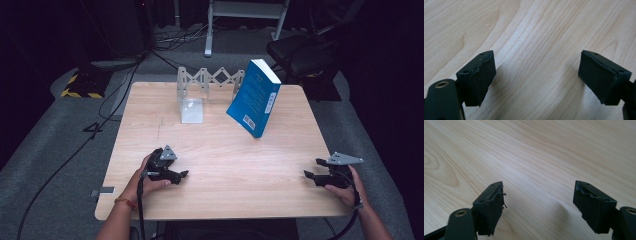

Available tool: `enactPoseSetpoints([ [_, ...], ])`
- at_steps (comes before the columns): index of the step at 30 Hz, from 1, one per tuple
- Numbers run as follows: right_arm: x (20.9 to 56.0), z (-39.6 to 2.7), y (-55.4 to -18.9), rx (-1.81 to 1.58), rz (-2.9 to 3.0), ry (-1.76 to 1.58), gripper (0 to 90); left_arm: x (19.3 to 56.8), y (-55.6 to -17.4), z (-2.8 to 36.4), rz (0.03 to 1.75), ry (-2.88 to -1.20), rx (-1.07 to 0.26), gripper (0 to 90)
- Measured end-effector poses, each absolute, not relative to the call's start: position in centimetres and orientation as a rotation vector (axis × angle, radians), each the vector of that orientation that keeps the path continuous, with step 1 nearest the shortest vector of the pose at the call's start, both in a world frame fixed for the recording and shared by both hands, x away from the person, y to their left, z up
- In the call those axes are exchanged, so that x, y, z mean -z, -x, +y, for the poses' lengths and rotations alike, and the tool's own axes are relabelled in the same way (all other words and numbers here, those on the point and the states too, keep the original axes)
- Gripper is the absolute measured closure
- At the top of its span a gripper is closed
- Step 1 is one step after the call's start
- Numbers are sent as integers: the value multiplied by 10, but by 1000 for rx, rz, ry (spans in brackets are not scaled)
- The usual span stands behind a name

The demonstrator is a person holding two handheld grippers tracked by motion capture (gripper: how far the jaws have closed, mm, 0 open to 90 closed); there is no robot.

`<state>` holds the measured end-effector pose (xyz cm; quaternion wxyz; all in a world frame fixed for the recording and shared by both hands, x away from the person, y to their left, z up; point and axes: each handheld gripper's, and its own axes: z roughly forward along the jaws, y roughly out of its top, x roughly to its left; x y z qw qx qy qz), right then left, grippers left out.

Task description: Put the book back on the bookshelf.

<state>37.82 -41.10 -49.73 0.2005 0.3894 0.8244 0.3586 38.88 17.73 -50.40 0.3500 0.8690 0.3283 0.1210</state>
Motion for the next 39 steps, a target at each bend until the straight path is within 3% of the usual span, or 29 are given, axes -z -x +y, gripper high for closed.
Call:
enactPoseSetpoints([
  [10,504,-421,-378,-1020,2292,-1173,208,504,-388,177,849,-2251,-318,148],
  [39,504,-421,-378,-1015,2286,-1178,208,504,-388,178,849,-2250,-310,145],
])
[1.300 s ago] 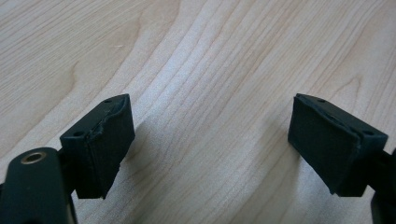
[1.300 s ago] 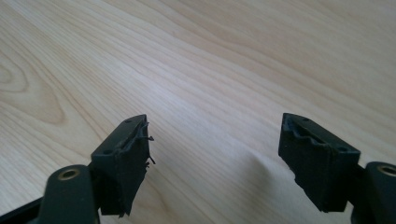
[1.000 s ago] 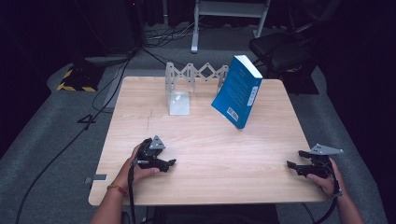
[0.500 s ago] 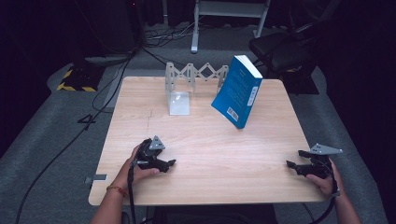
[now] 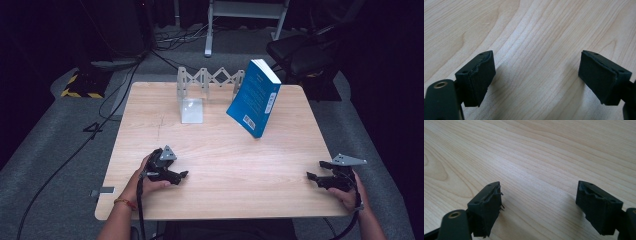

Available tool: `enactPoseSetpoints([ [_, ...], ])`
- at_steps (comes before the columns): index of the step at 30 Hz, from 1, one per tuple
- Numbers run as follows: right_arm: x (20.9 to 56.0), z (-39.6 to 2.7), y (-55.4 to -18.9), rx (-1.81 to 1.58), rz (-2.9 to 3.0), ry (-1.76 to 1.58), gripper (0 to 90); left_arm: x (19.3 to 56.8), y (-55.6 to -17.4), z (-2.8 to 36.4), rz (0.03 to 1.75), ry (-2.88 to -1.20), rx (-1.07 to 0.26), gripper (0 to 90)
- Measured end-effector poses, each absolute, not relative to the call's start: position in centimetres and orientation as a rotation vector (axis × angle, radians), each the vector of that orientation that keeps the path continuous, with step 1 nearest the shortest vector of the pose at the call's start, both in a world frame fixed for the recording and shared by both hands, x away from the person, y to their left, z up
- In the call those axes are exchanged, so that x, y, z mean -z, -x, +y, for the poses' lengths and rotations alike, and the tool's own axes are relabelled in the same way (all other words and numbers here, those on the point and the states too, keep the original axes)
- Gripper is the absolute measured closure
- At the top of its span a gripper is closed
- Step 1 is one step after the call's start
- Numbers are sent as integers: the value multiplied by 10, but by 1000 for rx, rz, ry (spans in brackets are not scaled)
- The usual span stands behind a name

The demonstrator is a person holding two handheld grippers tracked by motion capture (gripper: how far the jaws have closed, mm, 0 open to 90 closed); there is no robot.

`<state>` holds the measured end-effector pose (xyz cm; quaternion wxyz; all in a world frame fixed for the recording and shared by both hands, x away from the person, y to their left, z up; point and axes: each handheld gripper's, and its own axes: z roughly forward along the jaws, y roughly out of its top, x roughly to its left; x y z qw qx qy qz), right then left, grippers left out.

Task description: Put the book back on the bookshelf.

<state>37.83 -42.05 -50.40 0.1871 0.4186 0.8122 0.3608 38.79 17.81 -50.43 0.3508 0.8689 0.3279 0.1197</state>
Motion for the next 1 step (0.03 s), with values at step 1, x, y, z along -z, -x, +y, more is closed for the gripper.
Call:
enactPoseSetpoints([
  [1,504,-421,-378,-1015,2286,-1178,208,504,-388,178,848,-2251,-310,145],
])
